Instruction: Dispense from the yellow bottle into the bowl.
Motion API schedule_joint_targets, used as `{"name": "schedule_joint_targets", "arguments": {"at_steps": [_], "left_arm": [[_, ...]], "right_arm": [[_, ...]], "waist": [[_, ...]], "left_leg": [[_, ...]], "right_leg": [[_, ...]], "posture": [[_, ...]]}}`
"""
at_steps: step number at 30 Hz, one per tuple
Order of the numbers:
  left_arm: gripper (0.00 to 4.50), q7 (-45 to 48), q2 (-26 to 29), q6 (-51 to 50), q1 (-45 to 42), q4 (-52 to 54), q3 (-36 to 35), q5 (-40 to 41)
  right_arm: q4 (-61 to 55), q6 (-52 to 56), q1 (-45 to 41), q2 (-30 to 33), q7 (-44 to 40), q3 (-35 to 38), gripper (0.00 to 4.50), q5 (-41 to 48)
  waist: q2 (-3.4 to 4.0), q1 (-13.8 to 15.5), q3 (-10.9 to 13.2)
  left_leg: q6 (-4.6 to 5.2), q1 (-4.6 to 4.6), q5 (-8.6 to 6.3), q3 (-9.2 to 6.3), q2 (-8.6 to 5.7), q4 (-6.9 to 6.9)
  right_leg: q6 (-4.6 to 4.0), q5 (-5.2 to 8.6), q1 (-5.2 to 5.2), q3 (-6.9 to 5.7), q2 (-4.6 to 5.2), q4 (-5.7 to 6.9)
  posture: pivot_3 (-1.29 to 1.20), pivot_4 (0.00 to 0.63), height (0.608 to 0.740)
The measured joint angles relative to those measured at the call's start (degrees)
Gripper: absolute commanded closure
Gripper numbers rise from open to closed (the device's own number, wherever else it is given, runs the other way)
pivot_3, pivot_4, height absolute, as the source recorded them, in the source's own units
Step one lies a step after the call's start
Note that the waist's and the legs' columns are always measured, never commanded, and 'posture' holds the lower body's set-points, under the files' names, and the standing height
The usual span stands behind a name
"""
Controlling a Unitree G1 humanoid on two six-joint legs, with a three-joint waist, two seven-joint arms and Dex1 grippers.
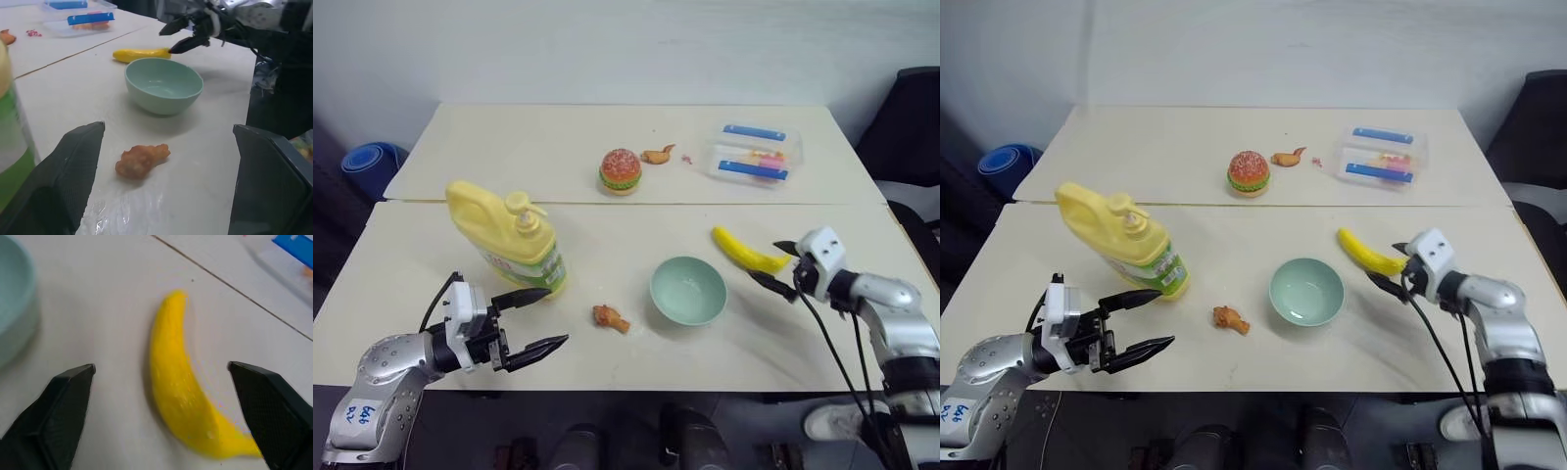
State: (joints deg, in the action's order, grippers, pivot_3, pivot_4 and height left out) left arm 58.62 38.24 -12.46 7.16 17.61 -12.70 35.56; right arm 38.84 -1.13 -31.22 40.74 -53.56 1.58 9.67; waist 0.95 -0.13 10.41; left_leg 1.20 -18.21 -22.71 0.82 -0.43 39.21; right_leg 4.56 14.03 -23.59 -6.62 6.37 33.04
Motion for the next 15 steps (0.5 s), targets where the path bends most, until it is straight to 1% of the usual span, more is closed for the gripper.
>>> {"name": "schedule_joint_targets", "arguments": {"at_steps": [4,5,6,9,13,14,15], "left_arm": [[0.01,0.0,-0.1,-0.4,0.0,-0.1,0.3,0.0],[0.00,0.0,-0.1,-0.6,0.0,-0.1,0.3,0.0],[0.00,-0.1,-0.1,-0.7,0.1,0.0,0.3,0.0],[0.00,0.0,-0.1,-0.8,0.6,0.0,0.3,0.1],[0.00,0.2,-0.1,-1.5,0.9,0.7,0.3,0.6],[0.00,0.3,-0.1,-1.7,1.2,1.3,0.3,0.6],[0.00,0.4,-0.1,-1.9,1.5,2.0,0.3,0.7]], "right_arm": [[15.1,-3.7,-9.5,-1.9,-0.7,-3.5,0.00,-5.2],[17.7,-4.0,-11.1,-2.5,-0.7,-3.9,0.38,-6.1],[19.6,-4.1,-12.2,-2.8,-0.7,-4.2,0.60,-6.9],[25.8,-4.9,-14.9,-3.3,-2.4,-5.1,1.62,-8.8],[28.5,-8.0,-15.2,-3.2,-2.9,-4.0,3.04,-9.3],[28.5,-9.0,-15.2,-2.9,-3.5,-3.1,3.20,-8.9],[28.0,-9.2,-14.9,-2.0,-4.7,-1.5,3.20,-7.7]], "waist": [[-0.01,-0.2,0.0],[-0.01,-0.3,0.0],[-0.01,-0.3,0.0],[-0.01,-0.1,0.0],[0.00,-0.2,0.0],[0.01,-0.3,0.0],[0.04,-0.2,0.0]], "left_leg": [[-0.07,-0.03,0.03,-0.03,0.03,0.00],[-0.09,-0.04,0.05,-0.04,0.03,0.00],[-0.11,-0.03,0.06,-0.06,0.03,0.00],[-0.13,-0.04,0.07,-0.09,0.03,0.02],[-0.15,-0.04,0.07,-0.10,0.03,0.03],[-0.16,-0.04,0.07,-0.10,0.04,0.03],[-0.16,-0.04,0.06,-0.11,0.04,0.03]], "right_leg": [[0.01,0.00,-0.01,-0.04,-0.01,0.15],[0.01,0.00,-0.01,-0.04,-0.01,0.14],[0.01,0.00,-0.01,-0.05,-0.01,0.15],[0.01,0.00,0.02,-0.07,0.00,0.13],[0.02,-0.01,0.03,-0.07,0.01,0.14],[0.02,-0.01,0.02,-0.07,0.00,0.14],[0.02,-0.01,0.02,-0.07,0.00,0.14]], "posture": [[0.00,0.150,0.740],[0.00,0.150,0.740],[0.00,0.150,0.740],[0.00,0.150,0.740],[0.00,0.150,0.740],[0.00,0.150,0.740],[0.00,0.150,0.740]]}}
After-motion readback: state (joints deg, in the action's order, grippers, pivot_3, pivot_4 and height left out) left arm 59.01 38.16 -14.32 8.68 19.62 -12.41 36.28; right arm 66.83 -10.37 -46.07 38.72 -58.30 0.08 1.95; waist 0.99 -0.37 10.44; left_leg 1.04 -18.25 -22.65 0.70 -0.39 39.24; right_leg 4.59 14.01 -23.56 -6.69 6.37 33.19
